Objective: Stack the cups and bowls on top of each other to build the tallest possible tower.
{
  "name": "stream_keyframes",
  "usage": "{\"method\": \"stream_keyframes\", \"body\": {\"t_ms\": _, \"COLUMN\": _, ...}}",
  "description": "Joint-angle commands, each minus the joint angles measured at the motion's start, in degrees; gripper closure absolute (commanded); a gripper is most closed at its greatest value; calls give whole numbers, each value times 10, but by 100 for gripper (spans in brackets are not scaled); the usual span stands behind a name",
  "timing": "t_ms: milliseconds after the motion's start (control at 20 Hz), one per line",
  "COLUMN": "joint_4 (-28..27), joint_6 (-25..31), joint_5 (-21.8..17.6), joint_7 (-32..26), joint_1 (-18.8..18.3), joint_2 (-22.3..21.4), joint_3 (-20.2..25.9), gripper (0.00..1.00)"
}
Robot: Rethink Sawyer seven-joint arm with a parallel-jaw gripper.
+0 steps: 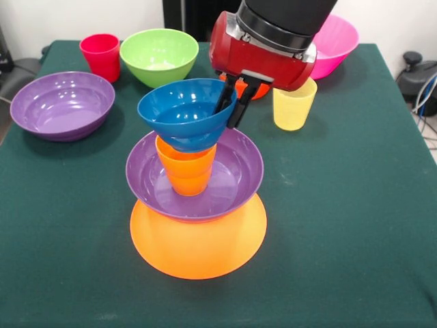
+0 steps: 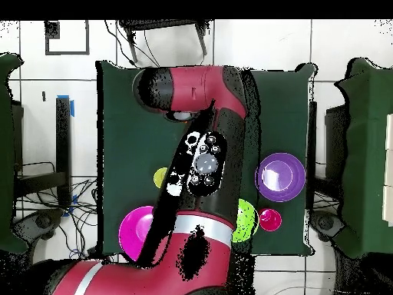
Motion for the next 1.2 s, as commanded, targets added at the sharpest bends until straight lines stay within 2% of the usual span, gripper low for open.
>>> {"method": "stream_keyframes", "body": {"t_ms": 50, "joint_4": 60, "joint_6": -46, "joint_5": -10, "joint_7": 122, "joint_1": 10, "joint_2": 35, "joint_3": 16, "gripper": 100}}
{"method": "stream_keyframes", "body": {"t_ms": 450, "joint_4": 70, "joint_6": -77, "joint_5": -20, "joint_7": 140, "joint_1": 18, "joint_2": 43, "joint_3": -6, "gripper": 100}}
{"method": "stream_keyframes", "body": {"t_ms": 800, "joint_4": 78, "joint_6": -96, "joint_5": -16, "joint_7": 144, "joint_1": 18, "joint_2": 49, "joint_3": -6, "gripper": 100}}
{"method": "stream_keyframes", "body": {"t_ms": 1200, "joint_4": 104, "joint_6": -65, "joint_5": 6, "joint_7": 130, "joint_1": 14, "joint_2": 40, "joint_3": 15, "gripper": 100}}
